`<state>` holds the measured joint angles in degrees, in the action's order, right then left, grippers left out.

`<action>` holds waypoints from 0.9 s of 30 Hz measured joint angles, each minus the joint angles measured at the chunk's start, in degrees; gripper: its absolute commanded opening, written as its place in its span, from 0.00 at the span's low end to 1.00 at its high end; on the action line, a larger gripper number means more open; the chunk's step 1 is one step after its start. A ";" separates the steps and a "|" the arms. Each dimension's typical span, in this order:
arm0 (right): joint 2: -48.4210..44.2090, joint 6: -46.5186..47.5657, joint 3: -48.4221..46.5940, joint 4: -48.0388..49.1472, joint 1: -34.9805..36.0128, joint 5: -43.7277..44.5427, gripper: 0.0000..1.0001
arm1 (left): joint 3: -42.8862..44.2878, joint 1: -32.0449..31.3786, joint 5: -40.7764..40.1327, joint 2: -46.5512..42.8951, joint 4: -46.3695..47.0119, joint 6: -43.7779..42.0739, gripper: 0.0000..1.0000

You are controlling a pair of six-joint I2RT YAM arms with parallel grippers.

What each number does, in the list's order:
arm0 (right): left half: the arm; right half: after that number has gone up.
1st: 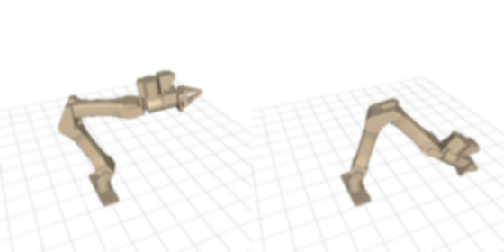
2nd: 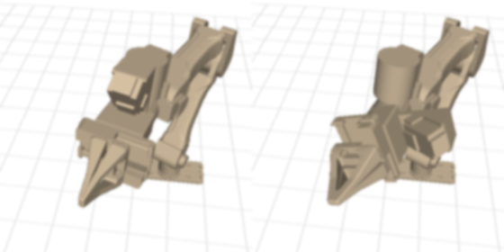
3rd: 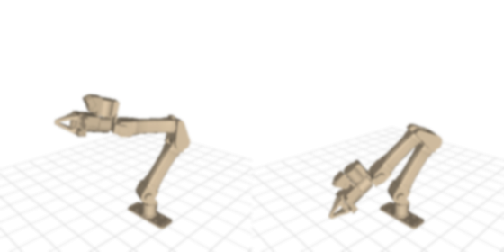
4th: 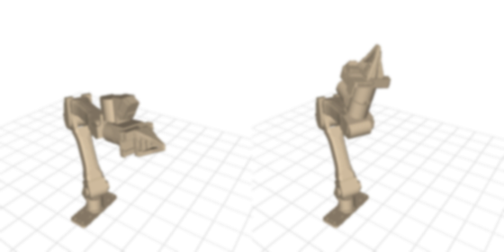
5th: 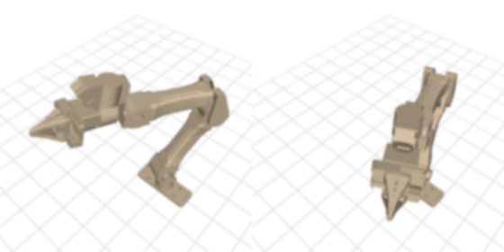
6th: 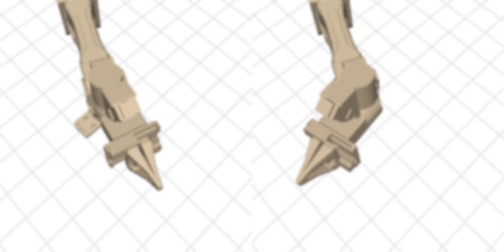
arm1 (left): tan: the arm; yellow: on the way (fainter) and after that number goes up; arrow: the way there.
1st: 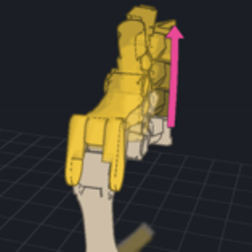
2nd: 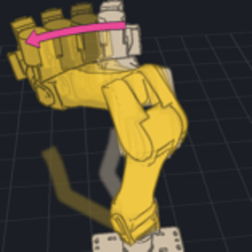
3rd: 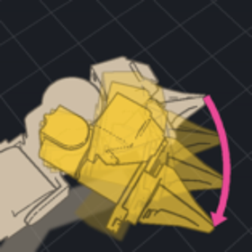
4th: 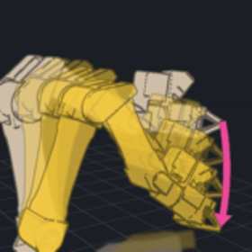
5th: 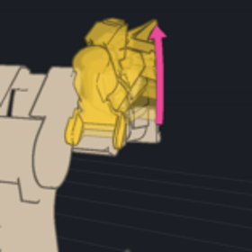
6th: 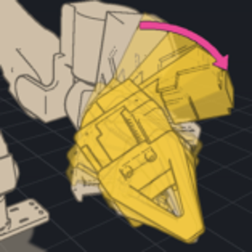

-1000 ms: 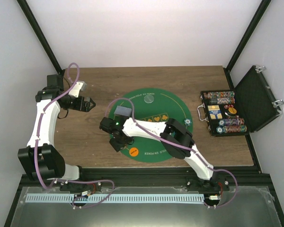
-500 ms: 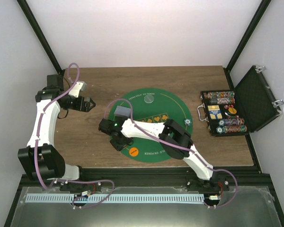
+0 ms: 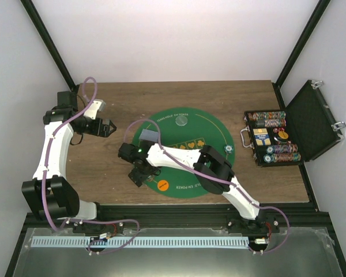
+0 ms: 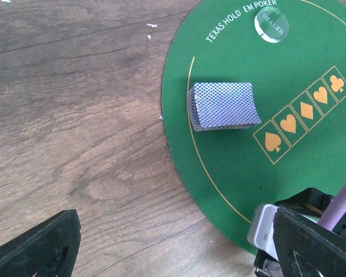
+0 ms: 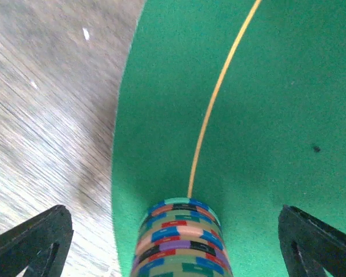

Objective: Distribute texas hold em gaming equipment

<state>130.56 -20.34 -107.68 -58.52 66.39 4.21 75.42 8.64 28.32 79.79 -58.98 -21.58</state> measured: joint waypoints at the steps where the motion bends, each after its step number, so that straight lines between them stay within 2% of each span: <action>1: 0.00 0.24 -0.59 -0.07 -0.02 0.00 1.00 | 0.00 0.00 0.00 0.00 -0.11 -0.09 0.92; 10: -3.63 2.34 -5.35 0.22 -1.86 -0.74 1.00 | 0.02 0.00 0.04 0.02 -0.31 -0.57 0.92; 15: -13.77 4.50 -2.27 3.19 -6.58 -3.06 1.00 | 0.37 -0.09 0.07 1.22 -0.61 -0.79 0.92; 19: -25.20 6.56 5.75 7.69 -13.35 -7.19 1.00 | 1.07 -1.64 0.15 2.95 -1.62 -2.73 0.93; 22: -32.63 7.91 12.98 10.60 -19.37 -10.21 1.00 | 2.38 -4.79 2.89 5.16 -4.76 -9.66 0.96; 23: -34.32 8.17 15.17 11.39 -21.18 -11.02 1.00 | 3.78 -5.97 5.88 6.62 -8.17 -15.74 0.98; 27: -39.23 9.25 22.43 12.79 -26.88 -13.70 1.00 | 8.52 -8.96 12.76 10.80 -14.29 -30.05 1.00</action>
<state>91.33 -11.09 -85.25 -45.74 39.51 -9.50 83.94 -0.32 41.08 90.59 -73.28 -51.64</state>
